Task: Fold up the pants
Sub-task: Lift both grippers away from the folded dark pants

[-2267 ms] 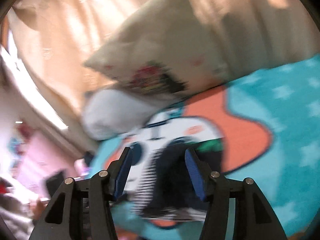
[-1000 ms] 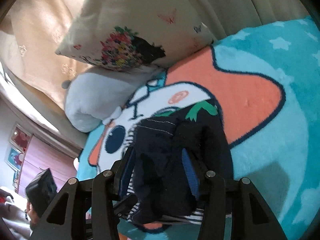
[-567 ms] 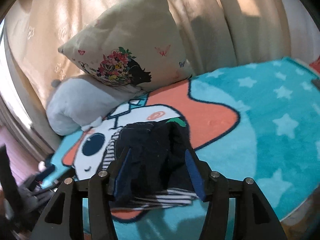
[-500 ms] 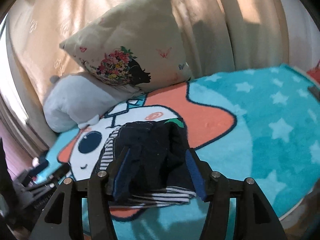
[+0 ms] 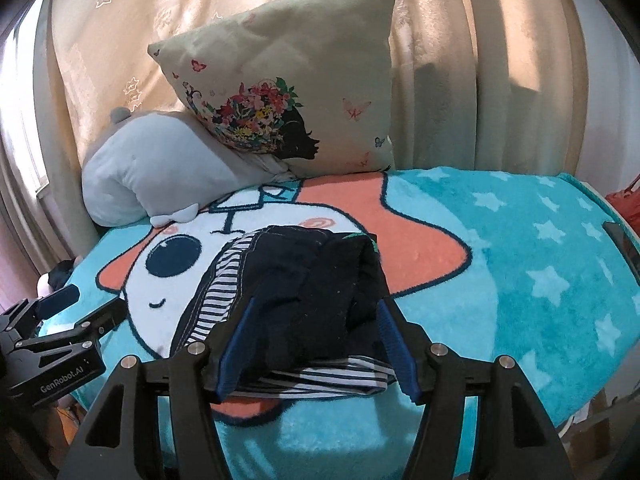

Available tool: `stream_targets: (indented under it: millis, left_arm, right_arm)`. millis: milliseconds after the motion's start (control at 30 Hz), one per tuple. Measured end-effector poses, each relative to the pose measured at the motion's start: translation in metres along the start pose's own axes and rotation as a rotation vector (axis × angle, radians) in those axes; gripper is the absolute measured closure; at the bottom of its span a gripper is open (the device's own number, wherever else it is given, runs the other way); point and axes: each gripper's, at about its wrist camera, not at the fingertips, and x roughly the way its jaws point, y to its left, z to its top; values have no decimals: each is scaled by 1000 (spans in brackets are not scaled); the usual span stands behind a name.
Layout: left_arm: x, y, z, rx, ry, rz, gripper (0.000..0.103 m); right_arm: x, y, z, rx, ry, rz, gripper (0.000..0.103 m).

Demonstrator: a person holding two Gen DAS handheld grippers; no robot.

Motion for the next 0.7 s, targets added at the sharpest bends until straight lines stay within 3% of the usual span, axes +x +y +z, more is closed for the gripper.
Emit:
stream_targets:
  millis: [567, 700]
  left_arm:
    - [30, -3, 4, -9, 97, -30, 22]
    - [33, 2, 12, -35, 96, -96, 22]
  right_arm:
    - [12, -31, 6, 94, 27, 31, 35]
    - [13, -41, 8, 127, 23, 57, 35]
